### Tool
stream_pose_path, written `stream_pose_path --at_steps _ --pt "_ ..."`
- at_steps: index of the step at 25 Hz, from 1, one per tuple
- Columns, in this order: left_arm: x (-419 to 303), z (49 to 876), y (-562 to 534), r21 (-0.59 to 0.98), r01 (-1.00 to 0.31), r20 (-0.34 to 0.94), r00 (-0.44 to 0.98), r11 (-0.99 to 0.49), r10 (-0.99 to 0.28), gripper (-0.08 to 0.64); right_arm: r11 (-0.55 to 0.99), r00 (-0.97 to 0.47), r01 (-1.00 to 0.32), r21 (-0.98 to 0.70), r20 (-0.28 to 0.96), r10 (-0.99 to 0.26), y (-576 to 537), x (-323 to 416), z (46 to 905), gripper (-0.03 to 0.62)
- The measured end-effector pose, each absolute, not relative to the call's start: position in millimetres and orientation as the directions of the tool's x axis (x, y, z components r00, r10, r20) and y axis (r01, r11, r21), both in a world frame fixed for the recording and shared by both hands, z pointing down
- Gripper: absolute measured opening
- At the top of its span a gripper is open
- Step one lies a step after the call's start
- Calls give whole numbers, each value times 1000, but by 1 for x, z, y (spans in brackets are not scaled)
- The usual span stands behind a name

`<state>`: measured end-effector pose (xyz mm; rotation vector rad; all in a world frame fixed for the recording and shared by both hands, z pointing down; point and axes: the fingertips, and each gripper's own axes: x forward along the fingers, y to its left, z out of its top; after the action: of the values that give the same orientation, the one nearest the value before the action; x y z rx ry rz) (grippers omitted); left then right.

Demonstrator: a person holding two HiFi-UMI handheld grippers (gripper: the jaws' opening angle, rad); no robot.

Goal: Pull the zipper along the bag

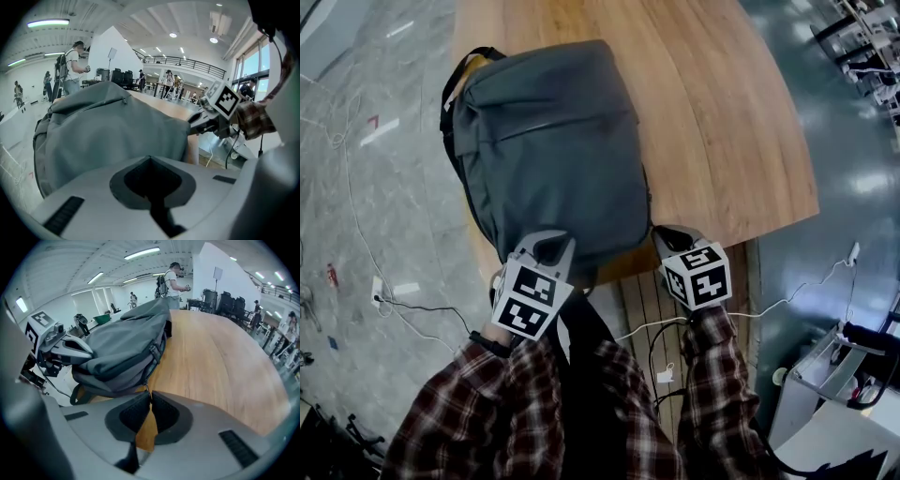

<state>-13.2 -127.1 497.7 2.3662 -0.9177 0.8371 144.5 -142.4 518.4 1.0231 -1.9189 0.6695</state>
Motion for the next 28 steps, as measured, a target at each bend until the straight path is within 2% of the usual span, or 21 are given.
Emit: stream_pose_path --at_steps 6,11,15,18,21,24,26,28 --pt "-14 494 -125 168 -684 665 611 -710 -430 11 517 -309 -853 -69 865 -394 -158 148 519 20" --pt "-17 497 -119 151 -568 685 650 -809 -329 11 459 -315 -881 -113 865 -391 -120 147 521 18" --pt "-17 503 -131 17 -402 738 623 -916 -259 11 408 -353 -893 -189 856 -377 -78 135 518 17" --pt "-21 506 -155 -92 -319 773 574 -943 -270 11 390 -410 -884 -259 829 -380 -54 109 512 15" --pt "-32 498 -177 -228 -361 797 464 -904 -386 11 400 -469 -860 -316 799 -377 -43 73 510 15" --pt "-21 464 -180 -324 -478 717 439 -816 -541 11 420 -522 -831 -364 770 -367 -43 43 510 15" --pt "0 441 -170 -244 -553 648 519 -797 -558 11 432 -551 -814 -388 750 -365 -48 29 510 15" --pt "14 440 -158 -132 -572 624 587 -809 -516 11 444 -569 -802 -400 737 -365 -52 17 508 15"
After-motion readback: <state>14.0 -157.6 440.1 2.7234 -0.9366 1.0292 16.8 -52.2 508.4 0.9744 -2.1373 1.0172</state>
